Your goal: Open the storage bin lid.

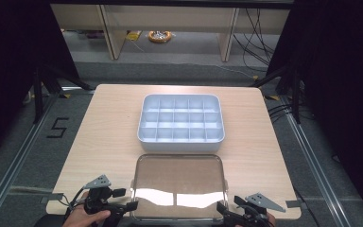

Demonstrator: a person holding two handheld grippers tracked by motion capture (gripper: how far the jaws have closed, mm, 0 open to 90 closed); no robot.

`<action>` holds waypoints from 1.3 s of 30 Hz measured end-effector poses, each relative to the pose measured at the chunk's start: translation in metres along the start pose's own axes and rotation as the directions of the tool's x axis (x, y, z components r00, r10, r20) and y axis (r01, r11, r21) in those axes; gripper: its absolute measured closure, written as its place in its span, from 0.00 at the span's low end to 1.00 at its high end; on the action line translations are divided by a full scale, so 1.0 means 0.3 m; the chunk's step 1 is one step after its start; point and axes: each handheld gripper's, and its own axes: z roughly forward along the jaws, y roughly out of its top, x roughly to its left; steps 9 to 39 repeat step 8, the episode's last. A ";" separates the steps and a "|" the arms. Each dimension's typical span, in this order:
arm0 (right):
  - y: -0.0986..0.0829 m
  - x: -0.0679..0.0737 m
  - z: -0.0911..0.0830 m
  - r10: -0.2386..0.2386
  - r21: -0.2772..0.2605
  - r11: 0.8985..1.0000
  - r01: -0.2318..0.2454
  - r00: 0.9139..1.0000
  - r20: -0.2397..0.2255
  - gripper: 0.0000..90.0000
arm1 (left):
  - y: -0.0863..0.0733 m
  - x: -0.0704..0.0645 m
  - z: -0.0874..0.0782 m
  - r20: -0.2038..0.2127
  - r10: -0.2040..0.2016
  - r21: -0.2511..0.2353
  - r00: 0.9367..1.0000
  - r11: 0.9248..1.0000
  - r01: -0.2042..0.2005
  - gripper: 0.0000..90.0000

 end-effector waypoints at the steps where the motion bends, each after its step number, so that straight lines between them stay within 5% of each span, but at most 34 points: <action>1: 0.001 -0.003 -0.001 -0.014 -0.004 1.000 0.014 1.000 -0.001 0.27 | -0.001 0.000 0.001 0.000 0.000 0.000 1.000 1.000 0.000 0.19; 4: 0.001 0.003 -0.003 0.036 -0.009 0.999 -0.036 0.999 -0.008 0.27 | -0.004 0.000 0.003 -0.001 -0.001 0.004 1.000 1.000 0.001 0.20; 5: 0.003 -0.012 -0.001 -0.007 -0.019 1.000 0.007 1.000 -0.015 0.27 | -0.004 0.000 0.003 0.000 0.000 0.006 1.000 1.000 0.000 0.20; 6: 0.002 0.002 -0.008 0.062 -0.010 0.998 -0.062 0.998 -0.023 0.27 | -0.004 -0.001 0.002 -0.001 0.002 0.008 1.000 1.000 -0.002 0.20; 7: 0.005 -0.012 -0.009 0.011 -0.013 1.000 -0.011 1.000 0.001 0.27 | -0.005 -0.001 0.002 -0.004 0.001 0.005 1.000 1.000 -0.001 0.20; 39: 0.004 -0.013 -0.003 0.028 -0.011 1.000 -0.028 1.000 -0.014 0.27 | -0.005 -0.001 0.002 -0.005 0.001 0.005 1.000 1.000 -0.001 0.20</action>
